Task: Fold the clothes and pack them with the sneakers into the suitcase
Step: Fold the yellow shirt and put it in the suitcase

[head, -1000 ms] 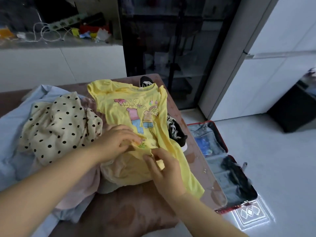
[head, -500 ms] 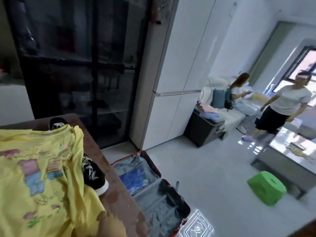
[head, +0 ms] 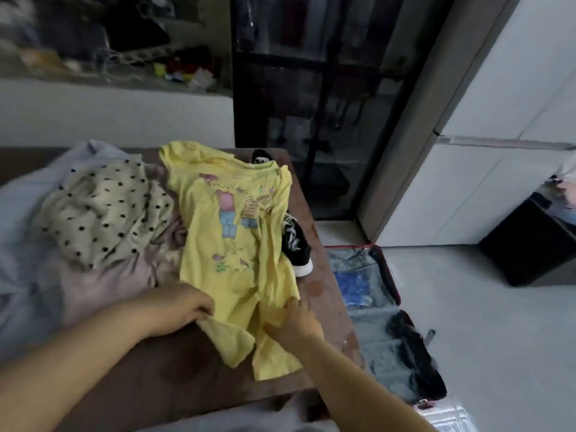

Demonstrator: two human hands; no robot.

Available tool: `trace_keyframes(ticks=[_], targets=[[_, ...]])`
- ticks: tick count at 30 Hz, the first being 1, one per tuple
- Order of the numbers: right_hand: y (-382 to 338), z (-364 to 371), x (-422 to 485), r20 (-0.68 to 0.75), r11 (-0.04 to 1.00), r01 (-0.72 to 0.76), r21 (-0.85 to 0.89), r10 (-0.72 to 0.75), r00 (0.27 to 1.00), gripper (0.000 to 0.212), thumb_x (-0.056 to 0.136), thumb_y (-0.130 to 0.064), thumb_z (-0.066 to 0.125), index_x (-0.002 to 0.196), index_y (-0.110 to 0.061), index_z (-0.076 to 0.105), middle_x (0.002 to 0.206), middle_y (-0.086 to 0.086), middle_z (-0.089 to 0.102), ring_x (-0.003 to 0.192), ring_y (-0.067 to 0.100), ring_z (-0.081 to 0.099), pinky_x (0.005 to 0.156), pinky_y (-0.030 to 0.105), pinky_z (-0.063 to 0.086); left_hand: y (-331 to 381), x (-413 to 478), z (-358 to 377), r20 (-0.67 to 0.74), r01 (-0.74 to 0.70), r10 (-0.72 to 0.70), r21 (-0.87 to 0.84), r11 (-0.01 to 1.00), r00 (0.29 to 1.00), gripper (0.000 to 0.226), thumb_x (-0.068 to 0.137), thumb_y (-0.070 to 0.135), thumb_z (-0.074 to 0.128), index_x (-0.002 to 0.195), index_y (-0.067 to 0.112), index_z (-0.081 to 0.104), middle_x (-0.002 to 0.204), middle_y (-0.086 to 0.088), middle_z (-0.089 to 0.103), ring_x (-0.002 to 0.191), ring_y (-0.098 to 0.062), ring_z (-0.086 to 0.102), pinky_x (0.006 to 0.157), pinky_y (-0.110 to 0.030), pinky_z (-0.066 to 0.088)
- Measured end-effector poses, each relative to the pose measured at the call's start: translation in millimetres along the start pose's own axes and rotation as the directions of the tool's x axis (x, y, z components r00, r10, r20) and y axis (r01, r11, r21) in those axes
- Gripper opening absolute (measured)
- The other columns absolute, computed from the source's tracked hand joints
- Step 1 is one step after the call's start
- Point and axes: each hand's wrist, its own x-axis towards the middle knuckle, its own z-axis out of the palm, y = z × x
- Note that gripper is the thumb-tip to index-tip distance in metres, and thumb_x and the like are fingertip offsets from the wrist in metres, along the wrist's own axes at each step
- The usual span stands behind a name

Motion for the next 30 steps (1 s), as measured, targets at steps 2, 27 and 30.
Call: trace_keyframes(ticks=[2, 27, 30], targets=[[0.2, 16.6, 1.9, -0.004, 0.996, 0.001, -0.085, -0.002, 1.000, 0.084, 0.081, -0.058, 0.056, 0.143, -0.013, 0.021, 0.142, 0.006, 0.033, 0.133, 0.029, 0.031, 0.109, 0.043, 0.032, 7.1, -4.6, 0.8, -0.051, -0.006, 0.004, -0.046, 0.999, 0.999, 0.023, 0.091, 0.029, 0.049, 0.110, 0.037, 0.061, 0.111, 0.008, 0.061, 0.112, -0.012, 0.049, 0.093, -0.020, 0.038], [94.6, -16.8, 31.6, -0.220, 0.903, -0.067, 0.424, 0.175, 0.960, 0.006, 0.094, -0.017, 0.042, 0.097, -0.014, 0.046, 0.090, 0.009, 0.059, 0.075, 0.025, 0.052, 0.064, 0.034, 0.039, -45.8, -45.5, 27.6, 0.016, 0.208, -0.207, -0.055, 0.977, 0.978, 0.051, 0.088, 0.003, 0.038, 0.119, 0.039, 0.057, 0.123, 0.012, 0.054, 0.111, -0.003, 0.049, 0.098, -0.020, 0.037], [74.9, -30.9, 38.8, -0.278, 0.926, 0.070, 0.370, 0.038, 0.960, 0.019, 0.088, -0.012, 0.051, 0.107, -0.013, 0.045, 0.104, 0.007, 0.054, 0.092, 0.026, 0.053, 0.077, 0.037, 0.044, -31.9, -29.4, -16.9, -0.241, 0.161, -0.210, -0.208, 0.965, 0.948, 0.042, 0.092, 0.003, 0.040, 0.115, 0.029, 0.062, 0.114, 0.018, 0.054, 0.090, 0.015, 0.045, 0.085, -0.016, 0.038]])
